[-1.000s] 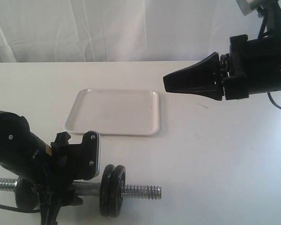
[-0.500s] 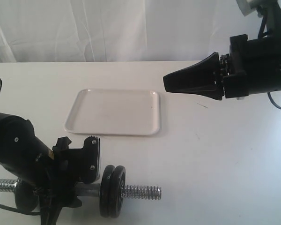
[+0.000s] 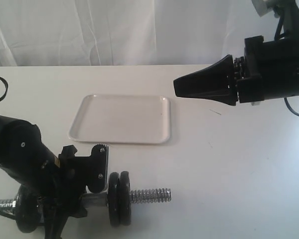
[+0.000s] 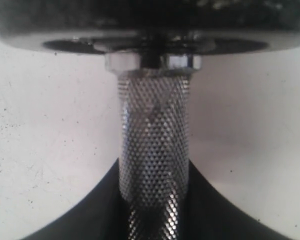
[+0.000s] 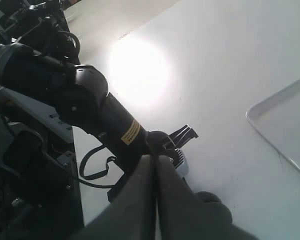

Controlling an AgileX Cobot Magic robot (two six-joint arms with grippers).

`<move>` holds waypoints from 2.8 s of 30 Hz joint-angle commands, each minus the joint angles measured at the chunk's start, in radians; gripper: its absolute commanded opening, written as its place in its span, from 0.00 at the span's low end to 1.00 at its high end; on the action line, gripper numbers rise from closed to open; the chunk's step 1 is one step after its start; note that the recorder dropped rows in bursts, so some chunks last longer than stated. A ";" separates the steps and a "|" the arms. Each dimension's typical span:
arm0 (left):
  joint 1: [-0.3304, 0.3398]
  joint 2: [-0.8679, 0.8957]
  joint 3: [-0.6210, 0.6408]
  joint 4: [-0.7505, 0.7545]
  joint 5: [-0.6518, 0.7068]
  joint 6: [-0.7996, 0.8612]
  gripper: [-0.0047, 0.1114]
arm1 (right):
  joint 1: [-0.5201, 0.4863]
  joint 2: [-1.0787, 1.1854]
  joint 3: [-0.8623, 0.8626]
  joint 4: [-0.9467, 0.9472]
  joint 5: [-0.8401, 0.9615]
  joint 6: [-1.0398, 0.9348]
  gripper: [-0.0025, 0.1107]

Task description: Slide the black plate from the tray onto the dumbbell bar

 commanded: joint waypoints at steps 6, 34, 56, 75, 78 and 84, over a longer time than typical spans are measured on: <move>0.002 -0.011 -0.073 -0.016 0.060 0.045 0.04 | 0.002 0.001 -0.008 0.015 0.004 0.005 0.02; 0.002 0.043 -0.199 -0.011 -0.244 0.108 0.04 | 0.002 0.001 -0.008 0.018 0.004 0.030 0.02; 0.002 0.124 -0.258 -0.010 -0.247 0.100 0.04 | 0.002 0.001 -0.008 0.019 0.004 0.038 0.02; 0.002 0.142 -0.258 -0.008 -0.159 0.100 0.49 | 0.002 0.001 -0.008 0.019 0.004 0.038 0.02; 0.002 0.152 -0.258 -0.008 -0.153 0.100 0.49 | 0.002 0.001 -0.008 0.019 0.004 0.038 0.02; 0.002 0.172 -0.258 -0.008 -0.143 0.100 0.49 | 0.002 0.001 -0.008 0.019 0.004 0.038 0.02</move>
